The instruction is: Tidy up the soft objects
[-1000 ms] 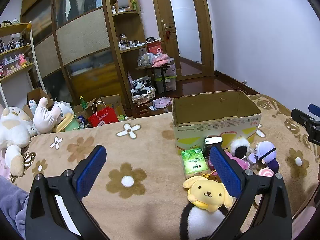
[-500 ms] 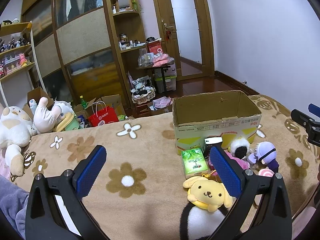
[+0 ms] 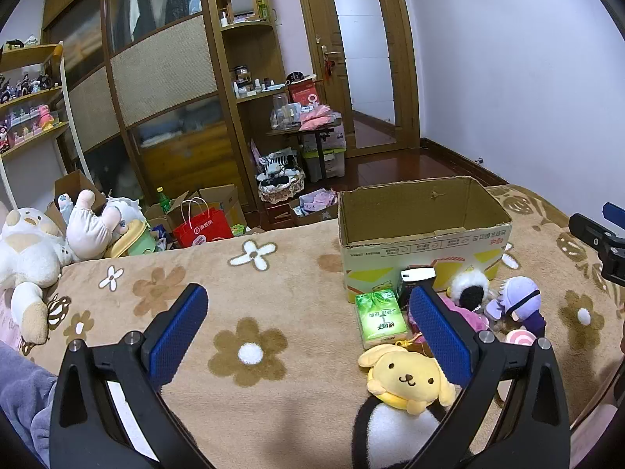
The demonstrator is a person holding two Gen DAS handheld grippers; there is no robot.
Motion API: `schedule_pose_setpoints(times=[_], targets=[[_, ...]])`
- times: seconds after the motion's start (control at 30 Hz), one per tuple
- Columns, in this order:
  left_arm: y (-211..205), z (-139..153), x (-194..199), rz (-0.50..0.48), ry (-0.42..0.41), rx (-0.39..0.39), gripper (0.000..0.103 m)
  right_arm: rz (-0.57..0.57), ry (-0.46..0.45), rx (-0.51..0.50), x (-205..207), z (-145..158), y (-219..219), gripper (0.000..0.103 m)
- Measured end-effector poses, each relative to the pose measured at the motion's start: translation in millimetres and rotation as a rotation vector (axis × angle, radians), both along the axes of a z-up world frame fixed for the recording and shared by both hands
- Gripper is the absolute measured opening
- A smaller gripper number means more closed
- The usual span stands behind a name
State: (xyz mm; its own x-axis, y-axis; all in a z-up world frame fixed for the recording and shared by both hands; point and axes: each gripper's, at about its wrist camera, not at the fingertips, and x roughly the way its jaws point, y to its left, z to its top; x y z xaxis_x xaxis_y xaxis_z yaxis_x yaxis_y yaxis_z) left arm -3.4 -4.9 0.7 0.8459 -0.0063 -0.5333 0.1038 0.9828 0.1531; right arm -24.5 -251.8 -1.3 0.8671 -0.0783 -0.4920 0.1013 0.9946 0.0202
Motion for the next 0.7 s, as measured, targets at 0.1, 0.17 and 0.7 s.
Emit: schedule_pose_setpoints(times=[0.1,0.17,0.7], targets=[[0.1,0.1,-0.1,-0.001,-0.001,0.000,0.102,-0.004,-0.002,0.000,-0.2,-0.1,-0.8,0.103],[1.9,3.6,-1.1,-0.004,-0.002,-0.003,0.102,-0.005,-0.006,0.004,-0.2,0.4,-2.5,0.103],[8.8,5.0,-1.6,0.007,-0.015,-0.003,0.102,0.004,0.000,-0.010,1.3,-3.3,-0.4,0.103]])
